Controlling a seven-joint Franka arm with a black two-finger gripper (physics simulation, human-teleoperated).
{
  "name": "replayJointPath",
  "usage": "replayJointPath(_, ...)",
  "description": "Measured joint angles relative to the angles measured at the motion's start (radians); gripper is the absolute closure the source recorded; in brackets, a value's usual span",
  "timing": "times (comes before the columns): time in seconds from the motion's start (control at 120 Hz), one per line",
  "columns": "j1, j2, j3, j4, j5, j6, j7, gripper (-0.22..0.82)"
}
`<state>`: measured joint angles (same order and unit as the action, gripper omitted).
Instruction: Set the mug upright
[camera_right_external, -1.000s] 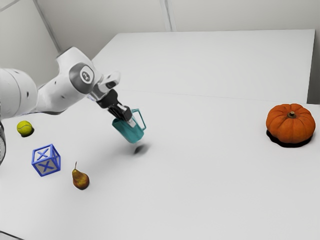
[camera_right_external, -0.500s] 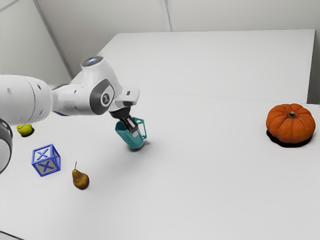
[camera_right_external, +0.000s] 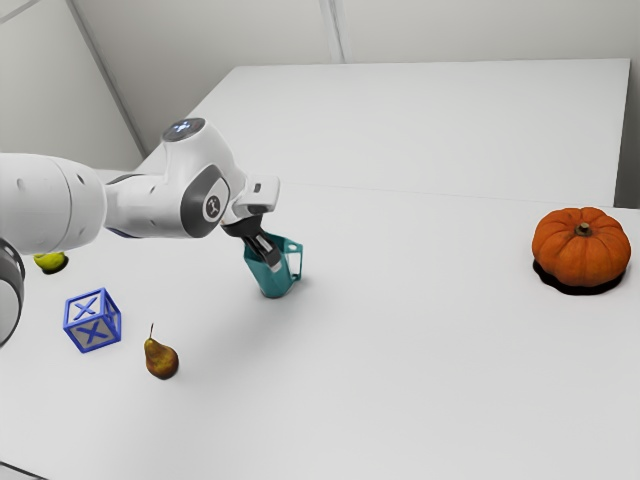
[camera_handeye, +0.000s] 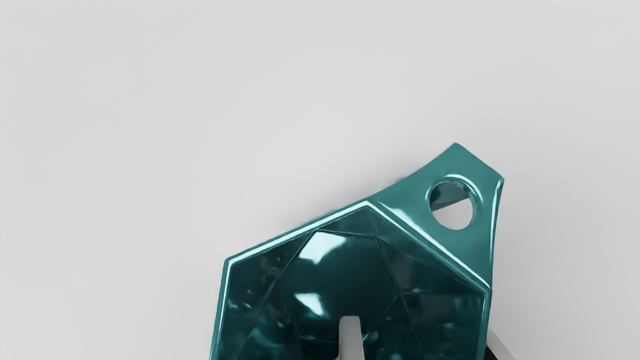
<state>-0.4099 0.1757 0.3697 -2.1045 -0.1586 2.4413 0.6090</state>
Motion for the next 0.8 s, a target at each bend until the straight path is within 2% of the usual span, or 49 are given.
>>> replayJointPath(0.208, -0.001, -0.015, 0.0, 0.001, -0.002, 0.004, -0.004, 0.27)
replayJointPath(0.4, -0.007, -0.083, -0.007, 0.003, -0.001, -0.003, -0.007, 0.15)
replayJointPath(0.467, -0.007, -0.089, -0.008, 0.043, -0.003, -0.032, -0.012, 0.11)
replayJointPath(0.558, 0.013, -0.058, -0.007, 0.186, -0.003, -0.145, -0.034, 0.07)
replayJointPath(0.717, 0.085, 0.065, -0.011, 0.49, -0.013, -0.437, -0.104, 0.03)
replayJointPath(0.8, 0.129, 0.127, -0.017, 0.598, -0.039, -0.583, -0.147, 0.02)
